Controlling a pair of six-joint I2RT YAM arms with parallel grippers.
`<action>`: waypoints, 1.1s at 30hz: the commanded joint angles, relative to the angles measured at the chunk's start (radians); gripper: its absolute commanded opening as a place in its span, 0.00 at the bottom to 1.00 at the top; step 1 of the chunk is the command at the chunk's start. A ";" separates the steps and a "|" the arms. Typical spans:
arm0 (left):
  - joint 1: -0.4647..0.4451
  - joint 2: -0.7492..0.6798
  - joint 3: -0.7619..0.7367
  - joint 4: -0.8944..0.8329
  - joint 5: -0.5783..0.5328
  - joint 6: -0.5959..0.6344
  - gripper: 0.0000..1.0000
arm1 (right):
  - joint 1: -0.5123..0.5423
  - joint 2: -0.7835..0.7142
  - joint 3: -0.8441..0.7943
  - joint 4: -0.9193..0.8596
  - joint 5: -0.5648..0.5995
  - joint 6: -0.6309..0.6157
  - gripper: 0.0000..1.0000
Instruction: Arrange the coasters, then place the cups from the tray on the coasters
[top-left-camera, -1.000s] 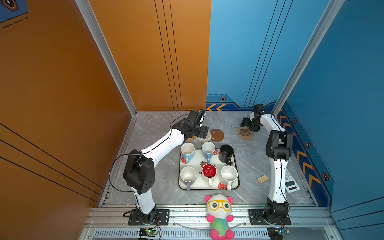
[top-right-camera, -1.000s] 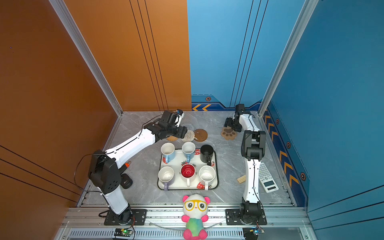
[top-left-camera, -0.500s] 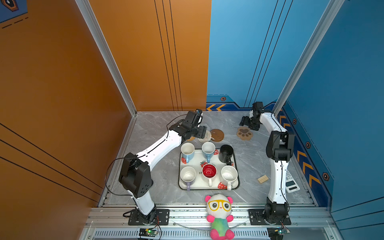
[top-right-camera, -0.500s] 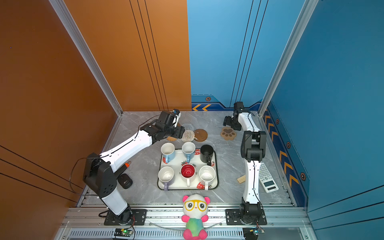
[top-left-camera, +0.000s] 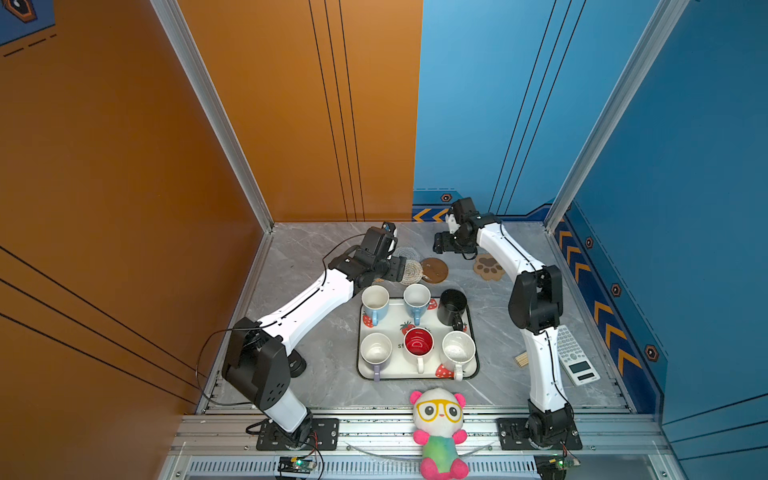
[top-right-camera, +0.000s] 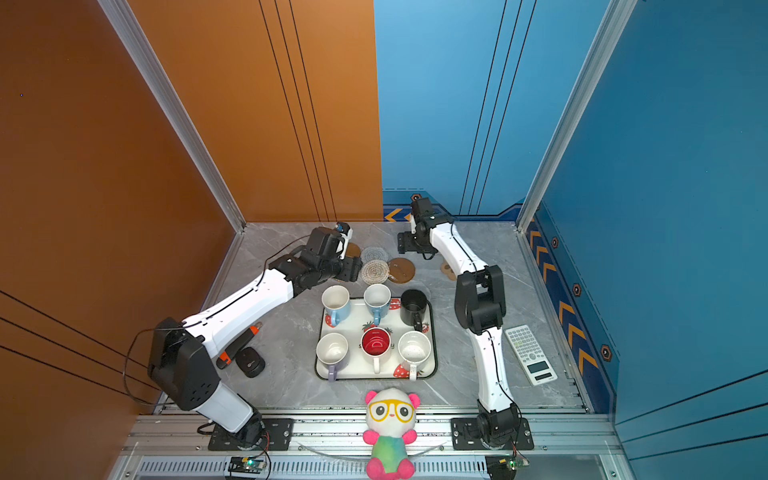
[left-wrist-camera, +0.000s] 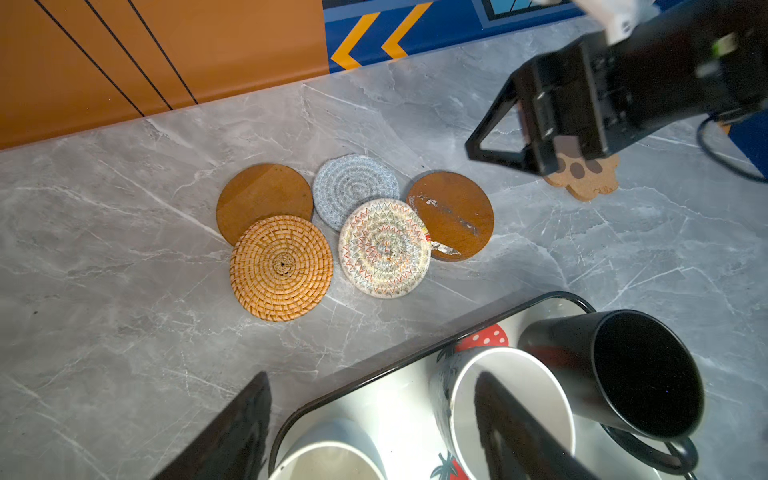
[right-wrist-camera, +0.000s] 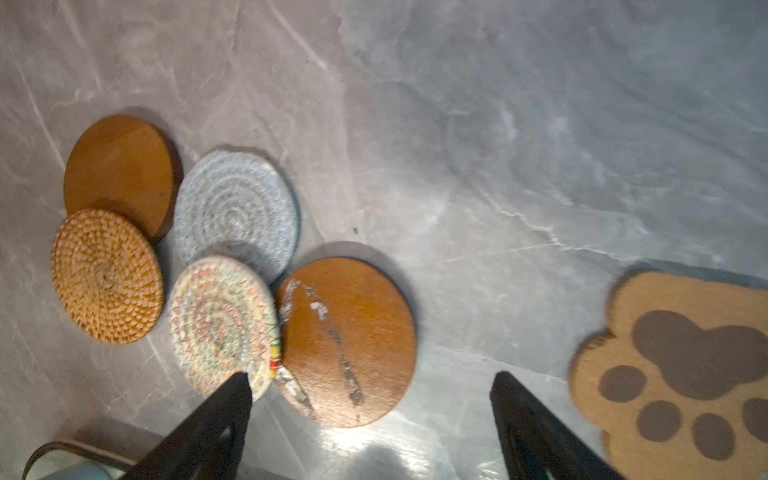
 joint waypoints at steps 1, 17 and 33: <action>0.017 -0.050 -0.039 0.031 -0.022 -0.023 0.78 | 0.053 0.081 0.071 -0.068 0.076 -0.048 0.91; 0.047 -0.147 -0.135 0.068 -0.016 -0.060 0.78 | 0.140 0.219 0.124 -0.106 0.168 -0.058 0.94; 0.050 -0.220 -0.205 0.107 -0.028 -0.080 0.78 | 0.128 0.233 0.121 -0.133 0.228 -0.092 0.96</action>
